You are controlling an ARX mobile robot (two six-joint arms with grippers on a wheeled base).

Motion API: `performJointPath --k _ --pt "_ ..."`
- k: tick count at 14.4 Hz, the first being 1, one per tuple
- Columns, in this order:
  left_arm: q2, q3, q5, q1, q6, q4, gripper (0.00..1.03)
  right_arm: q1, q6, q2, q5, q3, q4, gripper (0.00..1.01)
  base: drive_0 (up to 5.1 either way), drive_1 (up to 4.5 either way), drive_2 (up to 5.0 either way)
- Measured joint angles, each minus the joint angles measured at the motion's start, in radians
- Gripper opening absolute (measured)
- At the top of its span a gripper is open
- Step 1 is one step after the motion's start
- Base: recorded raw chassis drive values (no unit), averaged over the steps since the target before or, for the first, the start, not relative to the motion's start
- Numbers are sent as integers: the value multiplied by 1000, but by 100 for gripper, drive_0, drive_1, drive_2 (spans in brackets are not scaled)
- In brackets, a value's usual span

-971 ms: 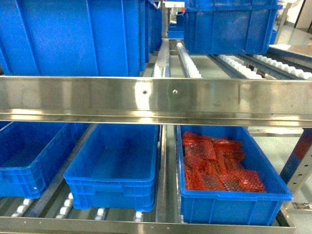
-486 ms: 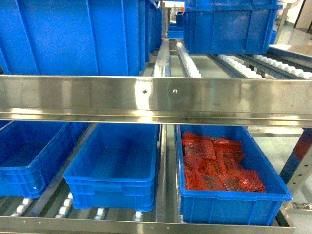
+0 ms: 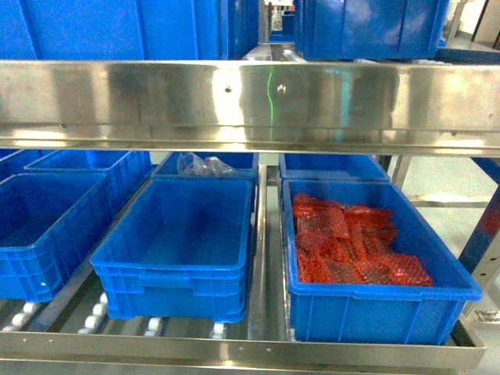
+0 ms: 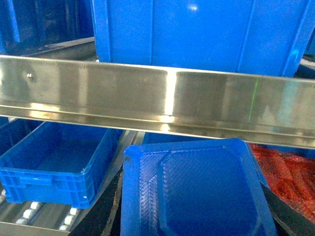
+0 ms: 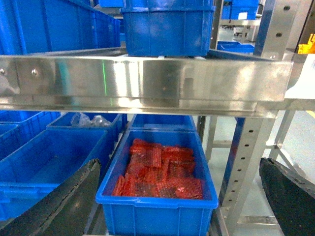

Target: Pick blue part to blue bin on bottom shelf

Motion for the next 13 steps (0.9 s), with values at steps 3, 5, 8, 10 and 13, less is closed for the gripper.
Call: performJointPath --k 3,5,8,10,13 --pt "0 0 0 0 0 -1 44 0 1 0 1 0 -2 98 0 0 0" --pt "0 0 0 0 0 -2 44 0 2 0 0 0 -3 98 0 0 0" --pt "0 0 0 0 0 0 43 0 -1 0 0 0 -1 98 0 0 0" --pt "0 0 0 0 0 -1 43 0 -1 0 0 0 -2 98 0 0 0" --pt "0 0 0 0 0 -2 43 0 0 0 0 0 -2 98 0 0 0"
